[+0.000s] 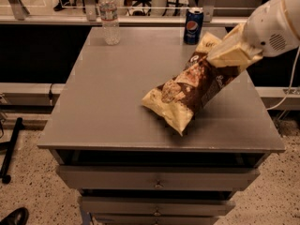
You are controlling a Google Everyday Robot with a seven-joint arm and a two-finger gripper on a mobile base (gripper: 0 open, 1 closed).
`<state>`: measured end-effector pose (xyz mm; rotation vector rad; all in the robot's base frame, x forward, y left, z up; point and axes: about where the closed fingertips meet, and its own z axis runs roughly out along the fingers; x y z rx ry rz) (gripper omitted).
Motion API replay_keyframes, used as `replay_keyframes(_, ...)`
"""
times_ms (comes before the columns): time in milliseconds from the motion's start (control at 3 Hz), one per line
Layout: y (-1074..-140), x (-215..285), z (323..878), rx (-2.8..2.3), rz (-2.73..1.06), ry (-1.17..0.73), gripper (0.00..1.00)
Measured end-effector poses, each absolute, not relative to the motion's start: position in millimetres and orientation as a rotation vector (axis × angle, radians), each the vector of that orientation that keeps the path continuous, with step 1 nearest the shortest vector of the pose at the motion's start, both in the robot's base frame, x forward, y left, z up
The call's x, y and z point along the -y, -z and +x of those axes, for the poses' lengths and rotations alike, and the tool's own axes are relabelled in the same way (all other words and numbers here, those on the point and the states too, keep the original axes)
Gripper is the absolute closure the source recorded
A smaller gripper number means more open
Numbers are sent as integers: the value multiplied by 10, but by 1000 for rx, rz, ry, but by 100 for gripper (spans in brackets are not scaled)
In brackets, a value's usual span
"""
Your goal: Pick brown chip bag
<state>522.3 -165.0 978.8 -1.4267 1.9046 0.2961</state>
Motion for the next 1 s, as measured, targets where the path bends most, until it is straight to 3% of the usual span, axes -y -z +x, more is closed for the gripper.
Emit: replay_keyframes(1000,-10494,1670,5159,-1885,-1277,-334,100)
